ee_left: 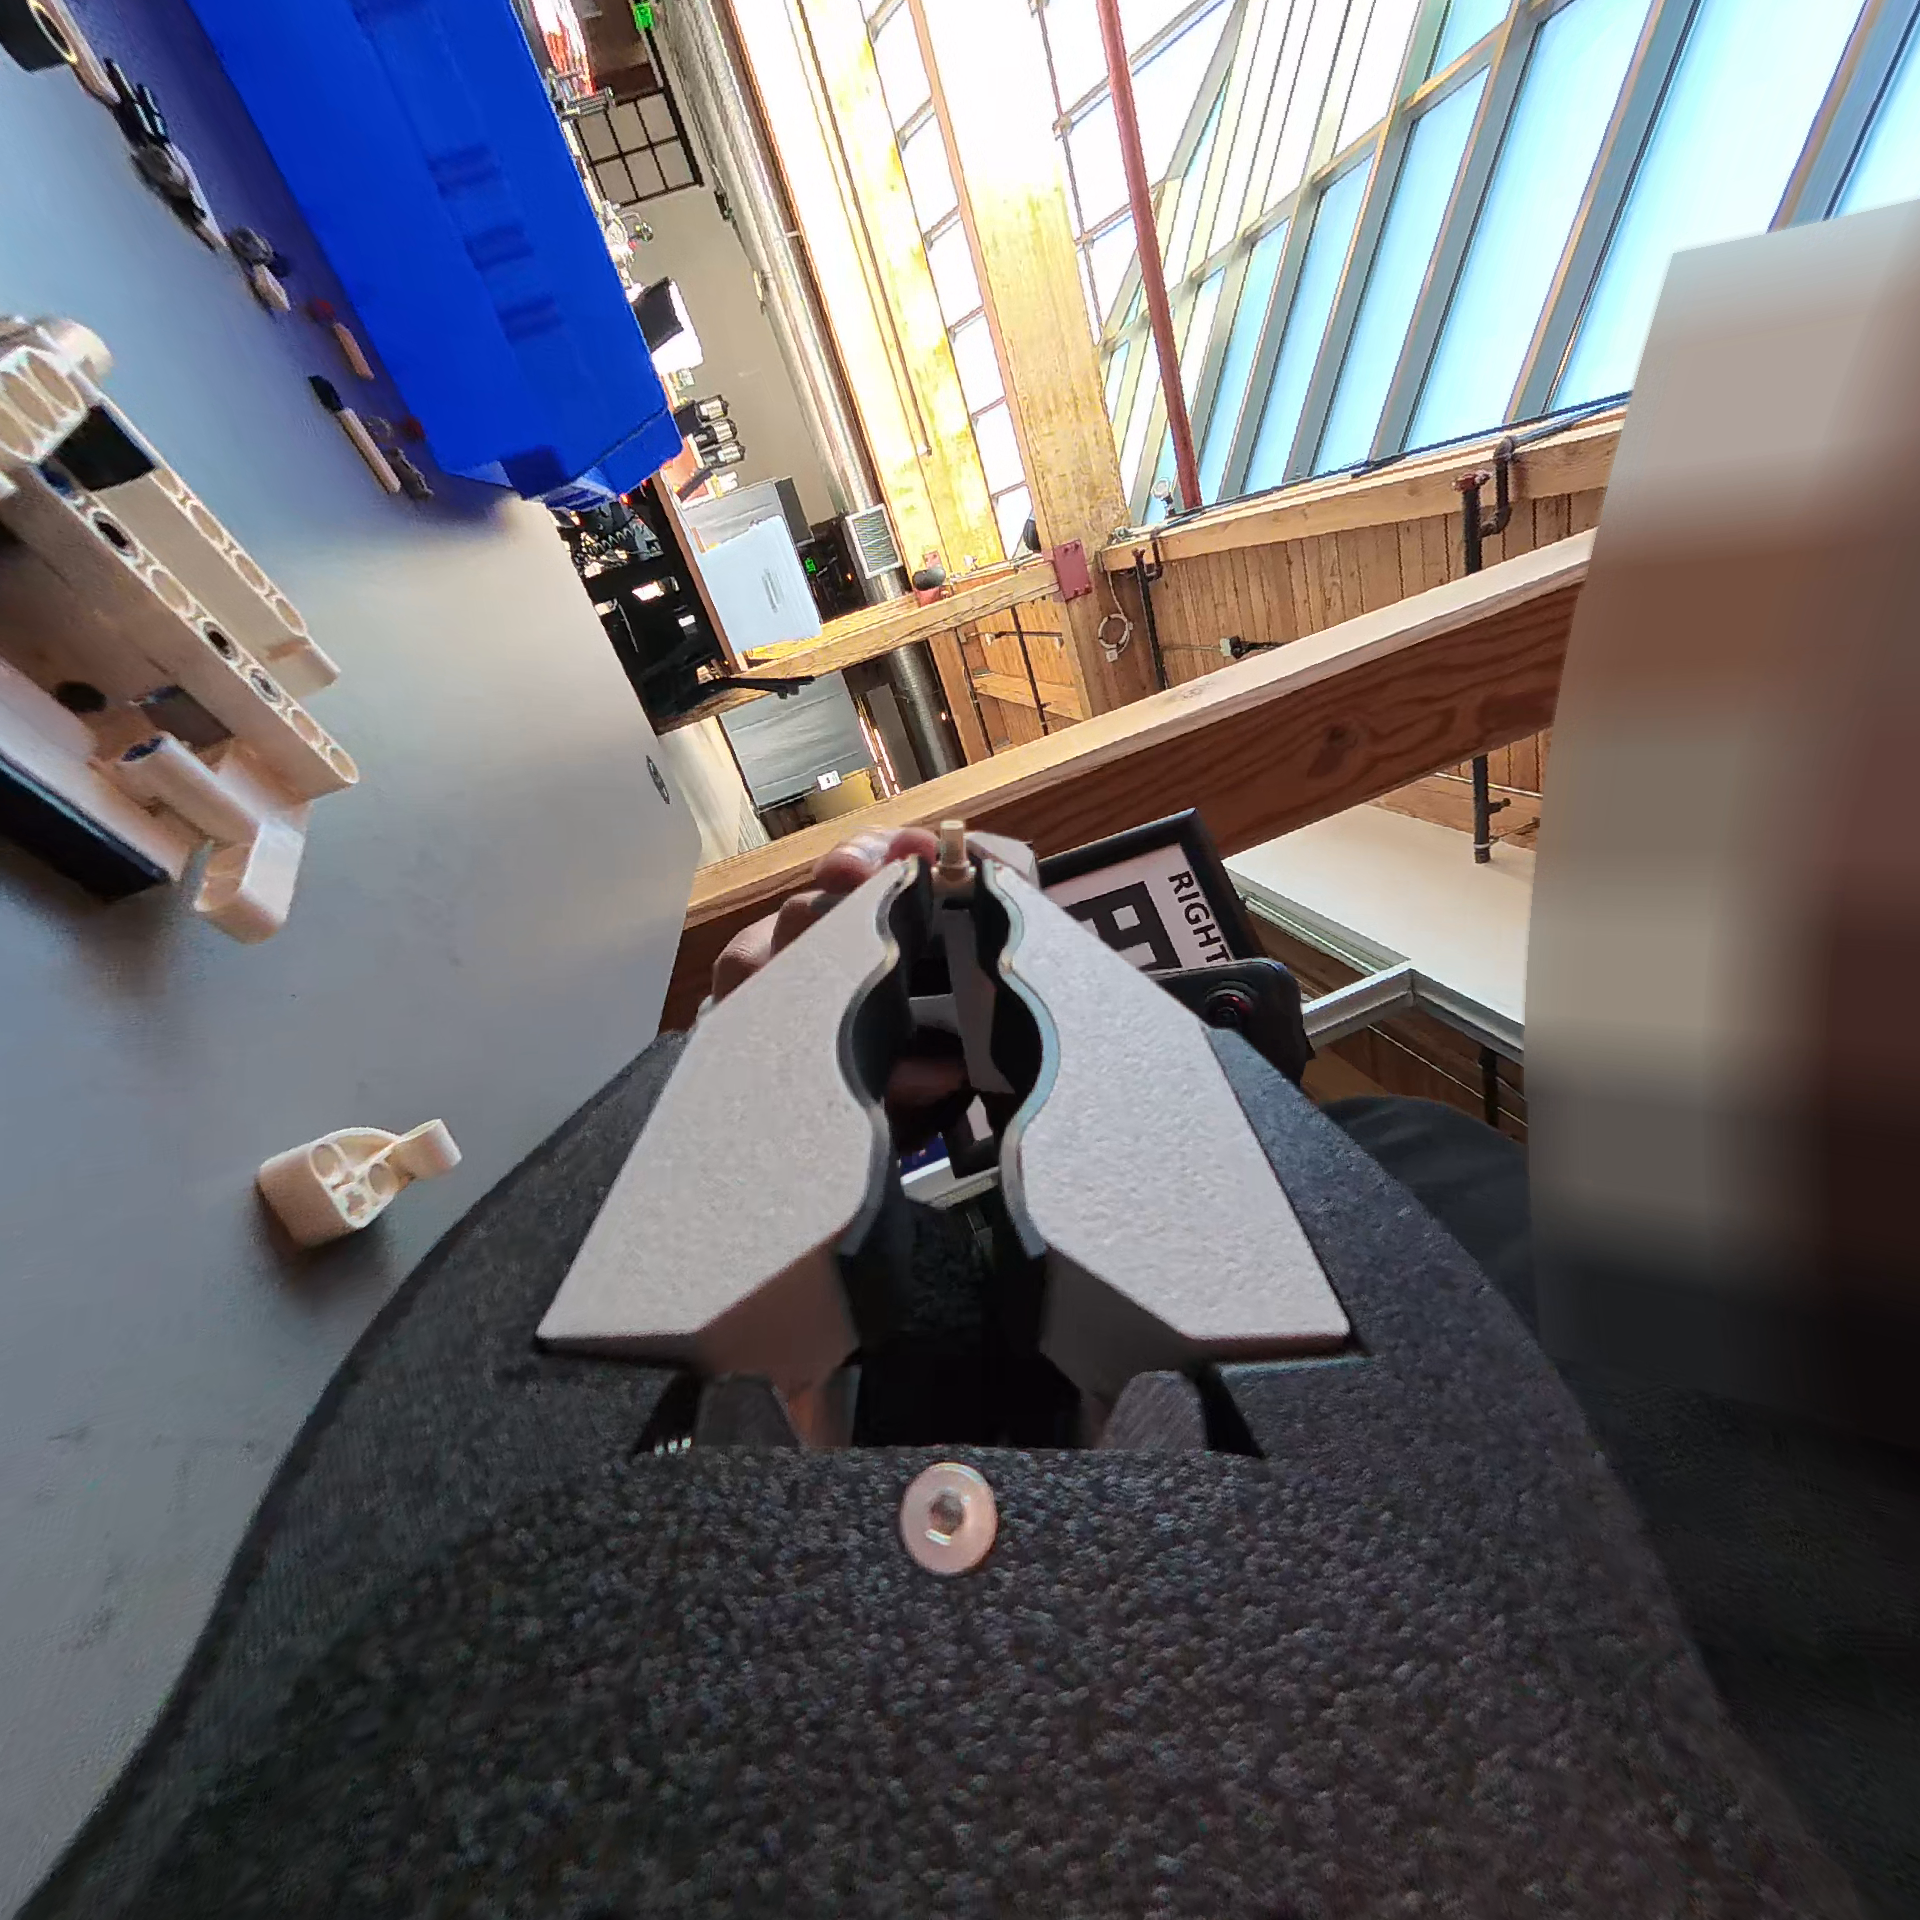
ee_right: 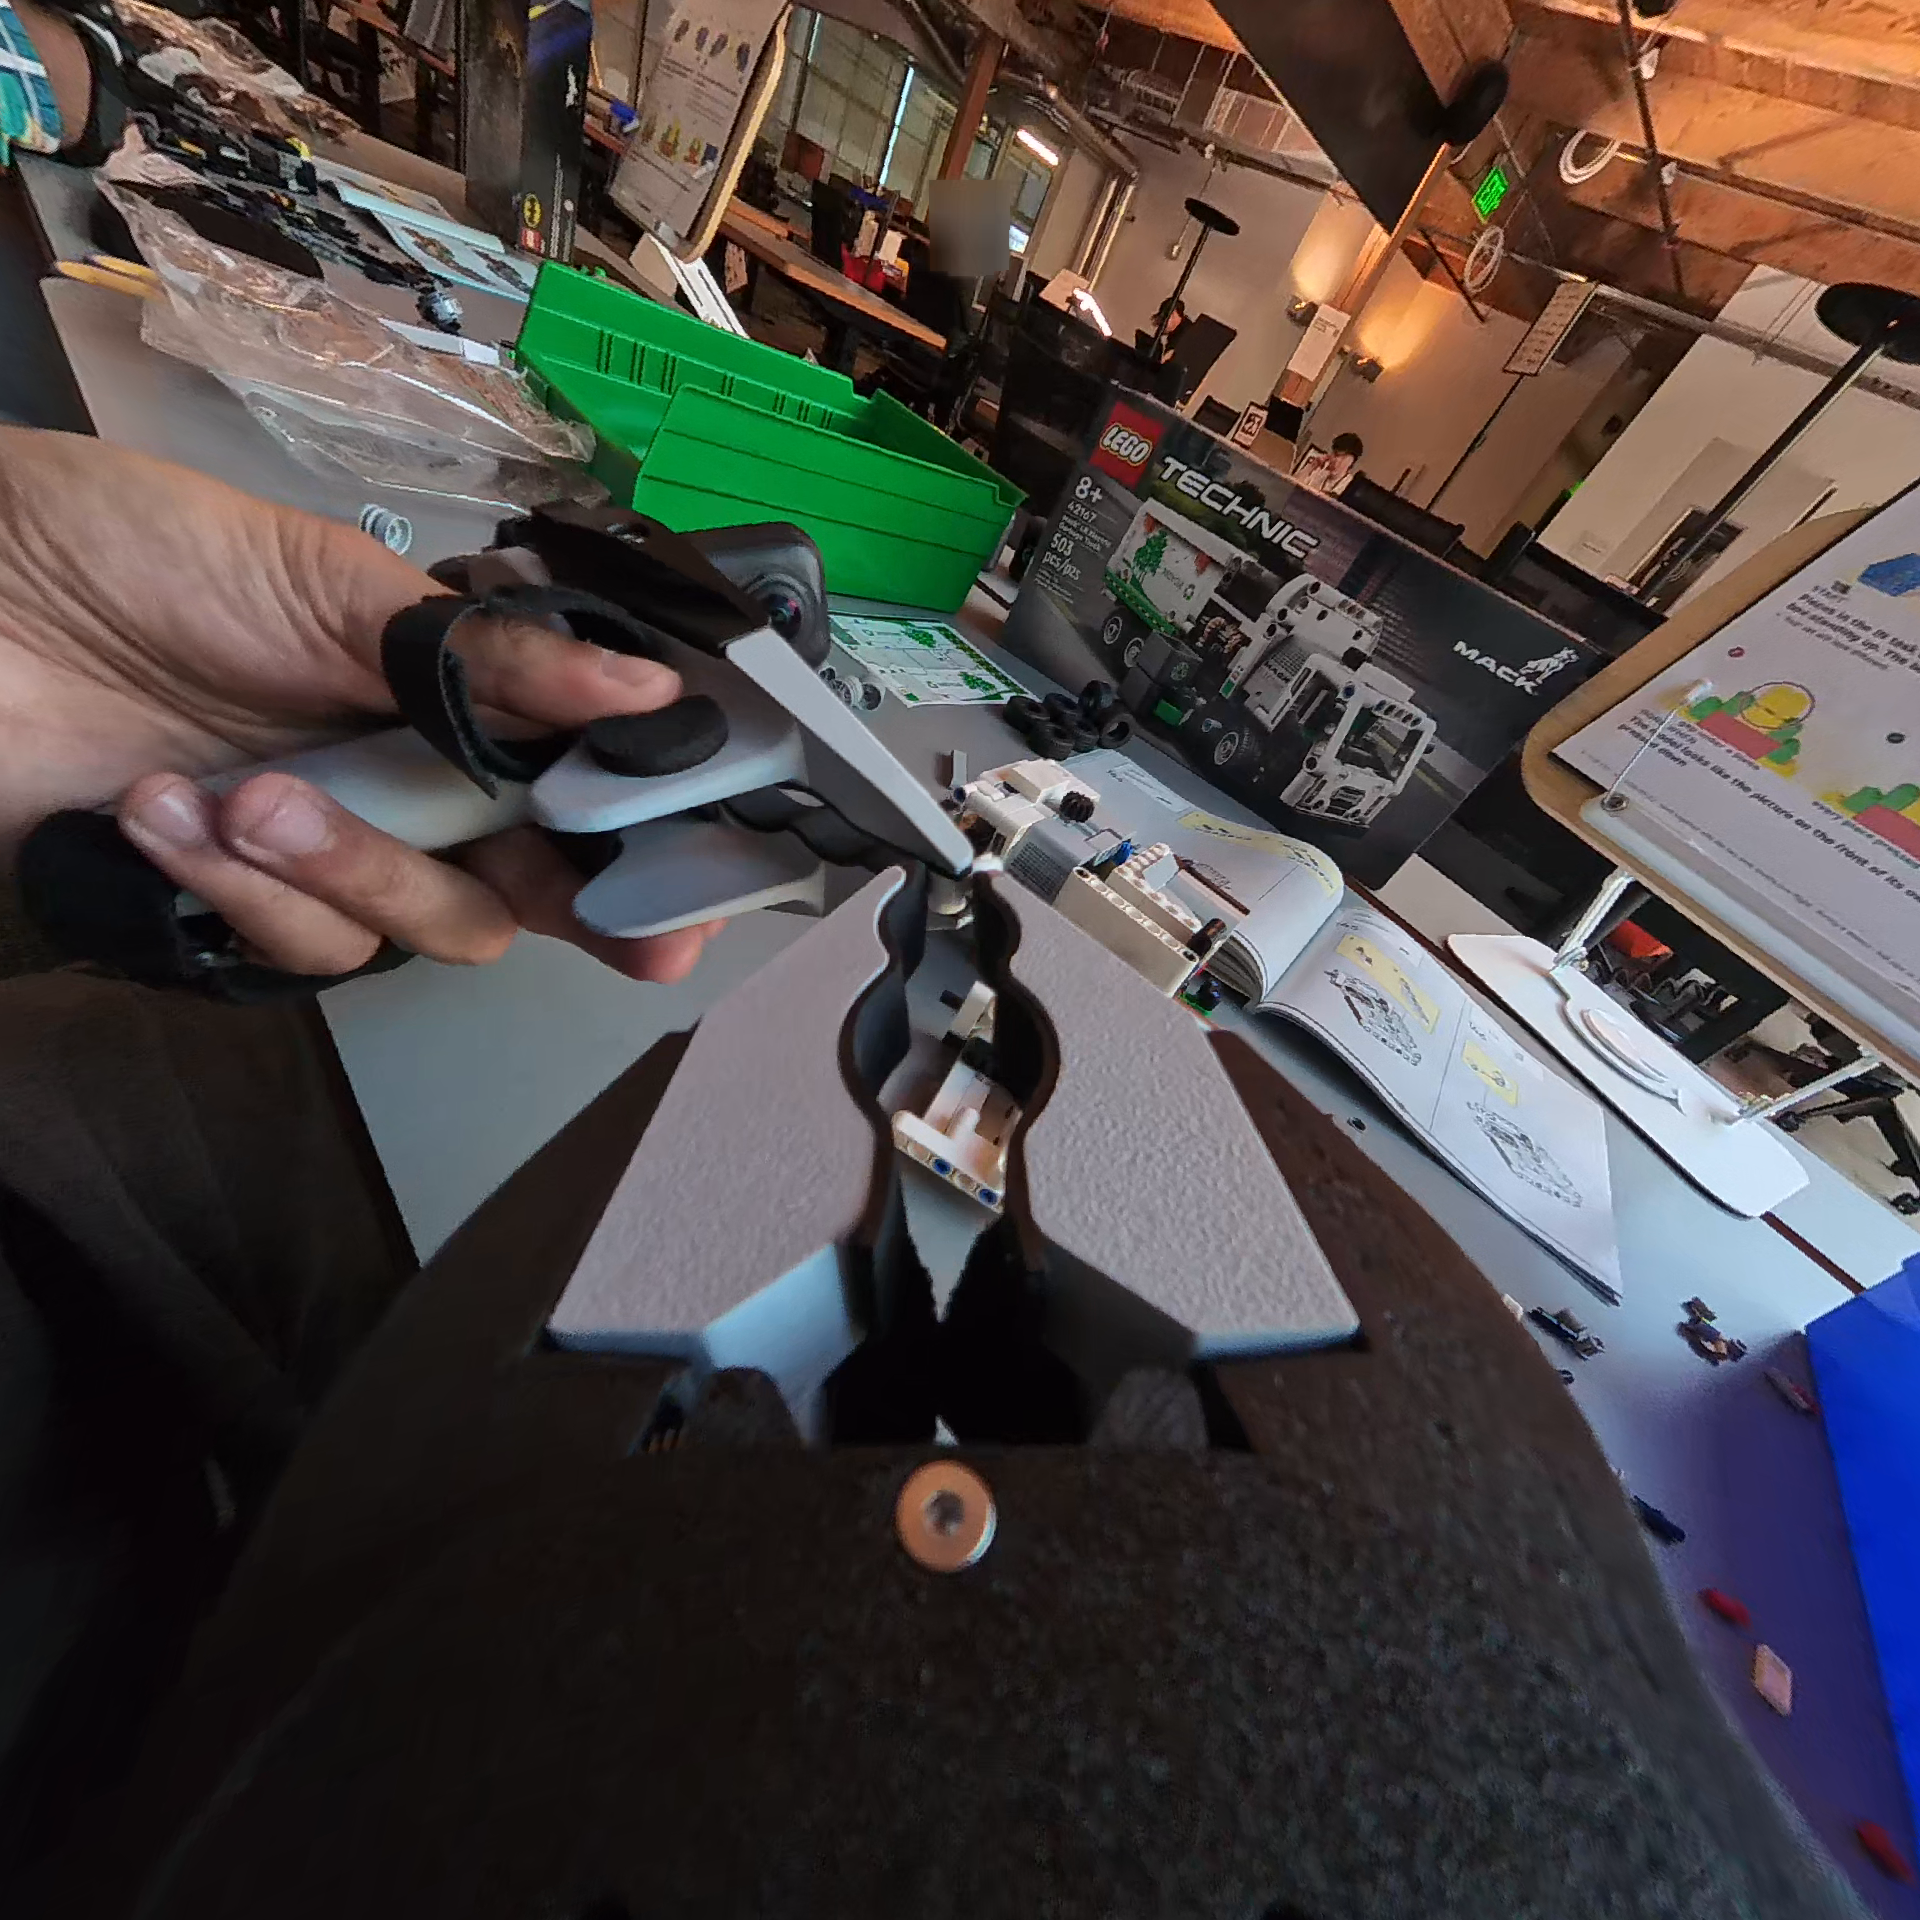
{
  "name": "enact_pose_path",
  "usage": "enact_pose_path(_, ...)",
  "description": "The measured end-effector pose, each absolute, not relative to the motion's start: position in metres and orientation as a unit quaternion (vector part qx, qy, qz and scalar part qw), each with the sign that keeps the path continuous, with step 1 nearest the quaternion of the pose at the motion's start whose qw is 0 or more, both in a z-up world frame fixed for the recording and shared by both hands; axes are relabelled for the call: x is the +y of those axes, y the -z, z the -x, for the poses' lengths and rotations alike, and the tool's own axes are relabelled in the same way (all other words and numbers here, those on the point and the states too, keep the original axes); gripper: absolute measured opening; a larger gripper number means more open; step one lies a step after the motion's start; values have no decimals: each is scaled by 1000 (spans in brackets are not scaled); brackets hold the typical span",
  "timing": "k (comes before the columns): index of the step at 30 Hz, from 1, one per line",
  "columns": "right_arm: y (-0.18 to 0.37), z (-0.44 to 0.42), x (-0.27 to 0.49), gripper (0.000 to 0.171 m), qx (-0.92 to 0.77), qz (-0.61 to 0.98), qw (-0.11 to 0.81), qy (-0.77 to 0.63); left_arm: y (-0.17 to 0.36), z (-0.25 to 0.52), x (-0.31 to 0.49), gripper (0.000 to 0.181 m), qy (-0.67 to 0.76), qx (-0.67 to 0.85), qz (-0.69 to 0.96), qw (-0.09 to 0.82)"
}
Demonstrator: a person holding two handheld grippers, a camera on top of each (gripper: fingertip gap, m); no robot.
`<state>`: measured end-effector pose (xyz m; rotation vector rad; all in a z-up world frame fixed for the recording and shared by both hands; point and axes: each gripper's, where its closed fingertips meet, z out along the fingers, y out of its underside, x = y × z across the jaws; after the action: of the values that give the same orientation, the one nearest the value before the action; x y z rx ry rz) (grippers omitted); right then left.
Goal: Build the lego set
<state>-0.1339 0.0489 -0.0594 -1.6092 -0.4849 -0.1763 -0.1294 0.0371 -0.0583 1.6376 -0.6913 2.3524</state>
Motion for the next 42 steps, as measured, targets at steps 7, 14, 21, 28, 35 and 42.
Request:
enact_pose_path(7, 67, 143, 43, 6, -243, 729, 640, -2, 64, 139, 32, 8, -778, -287, -549, 103)
enact_pose_path(14, 68, 154, 36, 6, -266, 729, 622, -107, 64, 150, 30, 9, -776, -315, -530, 130)
enact_pose_path(21, 74, 156, 40, 6, -278, 730, 614, -114, 72, 149, 35, 4, -768, -311, -548, 115)
enact_pose_path(28, 76, 150, 53, 7, -274, 733, 622, 23, 71, 144, 47, 5, -792, -232, -552, 120)
enact_pose_path(35, 76, 150, 51, 6, -275, 743, 610, 17, 72, 145, 43, 5, -796, -216, -550, 133)
enact_pose_path(42, 113, 137, 38, 6, -224, 849, 468, -102, 113, 159, 52, 11, -635, -524, -567, -33)
